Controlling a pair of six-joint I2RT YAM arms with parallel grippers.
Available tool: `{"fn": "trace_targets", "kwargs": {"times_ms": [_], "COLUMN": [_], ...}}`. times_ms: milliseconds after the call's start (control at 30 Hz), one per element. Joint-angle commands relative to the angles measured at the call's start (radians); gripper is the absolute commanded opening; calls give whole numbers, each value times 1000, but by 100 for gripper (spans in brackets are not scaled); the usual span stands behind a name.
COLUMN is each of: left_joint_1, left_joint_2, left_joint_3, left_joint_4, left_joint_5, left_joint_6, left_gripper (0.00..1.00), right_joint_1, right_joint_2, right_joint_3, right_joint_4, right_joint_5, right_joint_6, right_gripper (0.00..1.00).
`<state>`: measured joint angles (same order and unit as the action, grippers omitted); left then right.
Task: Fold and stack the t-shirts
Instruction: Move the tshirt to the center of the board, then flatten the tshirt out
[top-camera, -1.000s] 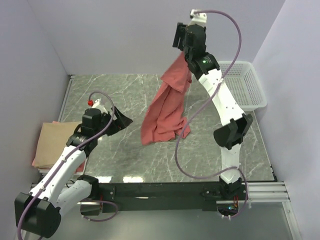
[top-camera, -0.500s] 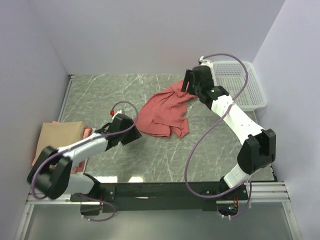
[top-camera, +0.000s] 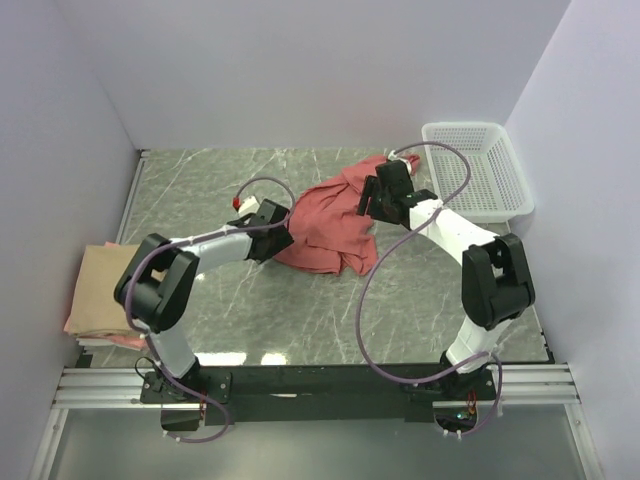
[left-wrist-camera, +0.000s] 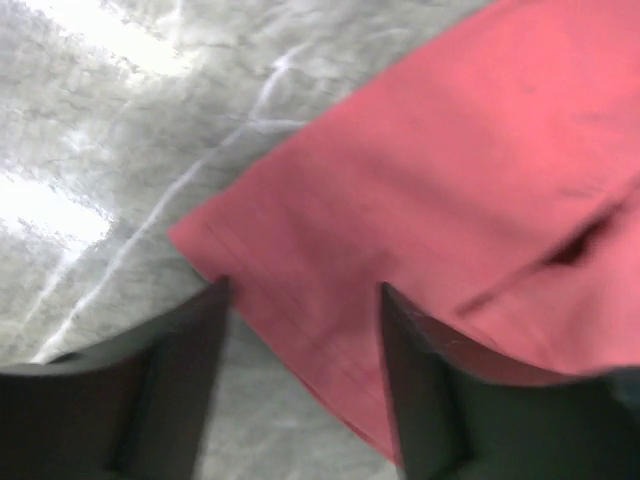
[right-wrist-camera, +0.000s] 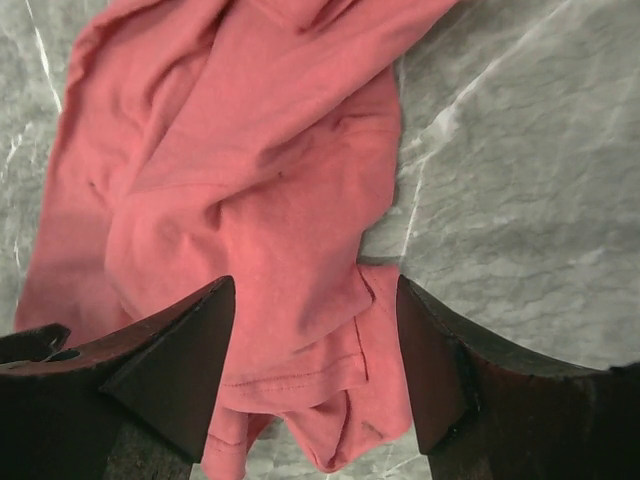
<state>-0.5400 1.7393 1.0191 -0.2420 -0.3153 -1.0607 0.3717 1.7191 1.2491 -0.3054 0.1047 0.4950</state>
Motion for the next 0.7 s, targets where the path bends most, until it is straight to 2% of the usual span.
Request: {"fn": "trace_targets", "kwargs": {"times_ms": [0, 67, 100, 133, 267, 333, 433, 467, 533, 567, 667], "left_joint_1": [-3, 0, 5, 26, 97, 138, 164, 169, 189, 198, 250], "left_joint_2": [63, 97, 104, 111, 135, 134, 124, 120, 117, 109, 83], "left_joint_3": [76, 108, 116, 122, 145, 162, 190, 197, 219, 220, 220], "left_joint_4": [-85, -118, -123, -114, -103, -100, -105, -117, -129, -132, -125], "left_joint_5": [-67, -73, -62, -47, 24, 54, 71, 67, 70, 73, 102], "left_joint_6": [-41, -59, -65, -67, -73, -62, -48, -42, -36, -32, -22], "left_gripper": [61, 52, 42, 37, 1, 1, 1, 1, 1, 1, 1], "right_joint_1": [-10, -11, -8, -10, -8, -10, -7, -8, -8, -10, -14], "right_joint_2": [25, 39, 42, 49, 88, 115, 152, 157, 165, 163, 123], "right_joint_3": [12, -5, -25, -33, -63, -68, -71, -73, -74, -74, -89], "right_joint_4": [49, 63, 68, 83, 118, 141, 161, 167, 181, 180, 169], "right_joint_5": [-59, -77, -88, -91, -135, -154, -165, -162, -149, -143, -111], "right_joint_6": [20, 37, 43, 54, 80, 96, 115, 120, 137, 142, 146], "right_gripper": [73, 73, 73, 73, 72, 70, 53, 37, 18, 0, 0]}}
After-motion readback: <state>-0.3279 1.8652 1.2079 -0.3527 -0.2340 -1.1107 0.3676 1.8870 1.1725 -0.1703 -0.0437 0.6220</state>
